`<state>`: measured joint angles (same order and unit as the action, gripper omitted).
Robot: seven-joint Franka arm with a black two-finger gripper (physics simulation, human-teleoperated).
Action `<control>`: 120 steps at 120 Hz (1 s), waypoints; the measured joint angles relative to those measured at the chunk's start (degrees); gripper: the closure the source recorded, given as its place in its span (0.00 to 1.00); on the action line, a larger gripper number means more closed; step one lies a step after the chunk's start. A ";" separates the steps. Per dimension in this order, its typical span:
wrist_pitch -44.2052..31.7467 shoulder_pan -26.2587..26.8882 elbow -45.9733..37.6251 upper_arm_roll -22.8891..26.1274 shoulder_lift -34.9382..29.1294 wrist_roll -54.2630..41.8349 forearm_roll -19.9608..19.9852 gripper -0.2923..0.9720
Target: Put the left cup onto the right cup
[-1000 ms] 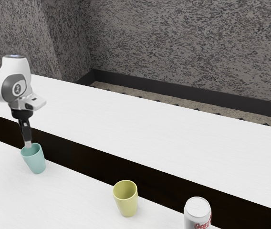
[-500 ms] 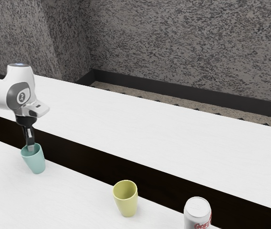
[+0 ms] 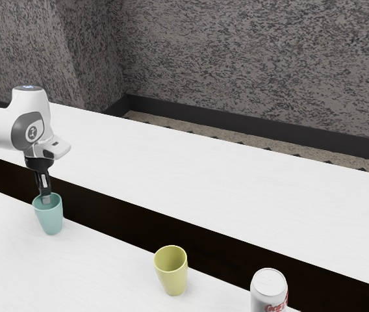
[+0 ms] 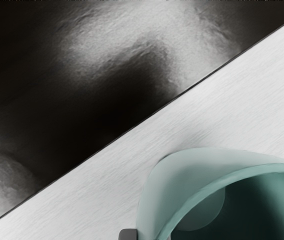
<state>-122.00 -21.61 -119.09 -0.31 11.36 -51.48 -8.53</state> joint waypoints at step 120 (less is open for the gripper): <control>6.88 30.01 14.81 0.56 -5.38 6.40 -2.42 0.85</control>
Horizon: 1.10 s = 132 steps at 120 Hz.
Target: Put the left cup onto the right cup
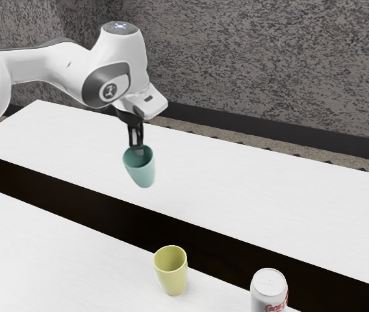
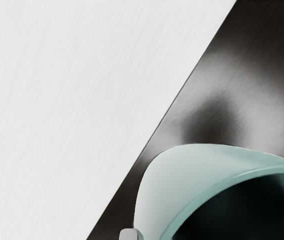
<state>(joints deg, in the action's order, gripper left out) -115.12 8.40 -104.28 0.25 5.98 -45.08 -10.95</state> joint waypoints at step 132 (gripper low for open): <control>5.60 23.83 -8.22 -0.54 -4.44 3.65 3.10 0.85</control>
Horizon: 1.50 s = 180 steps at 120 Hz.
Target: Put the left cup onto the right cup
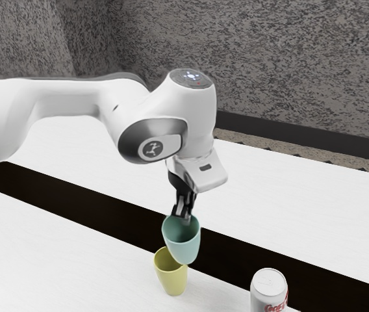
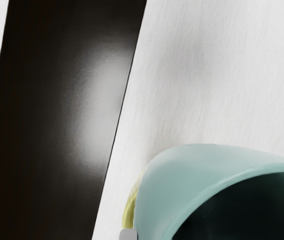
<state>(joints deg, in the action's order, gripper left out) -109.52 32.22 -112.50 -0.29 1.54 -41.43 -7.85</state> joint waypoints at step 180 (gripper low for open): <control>1.04 -4.62 -1.16 -0.05 5.49 4.20 0.60 0.85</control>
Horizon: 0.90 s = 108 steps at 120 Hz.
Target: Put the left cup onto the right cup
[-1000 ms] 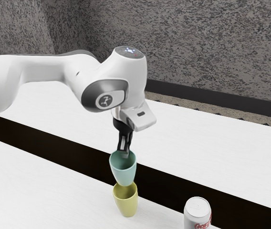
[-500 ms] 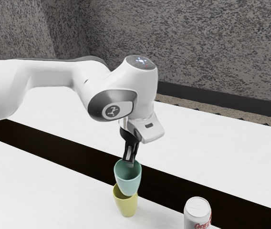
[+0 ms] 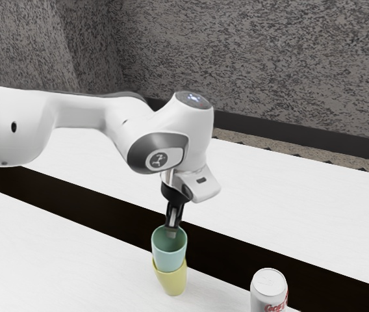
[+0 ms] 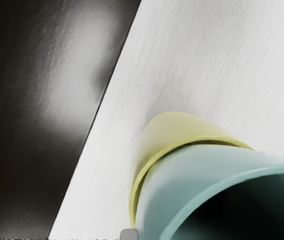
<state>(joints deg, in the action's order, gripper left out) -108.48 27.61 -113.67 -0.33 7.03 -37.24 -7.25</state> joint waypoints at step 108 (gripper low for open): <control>5.00 -1.86 11.41 -9.94 -5.87 -2.48 0.24 0.24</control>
<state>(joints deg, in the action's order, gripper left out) -103.48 25.75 -102.26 -10.28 1.16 -39.72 -7.01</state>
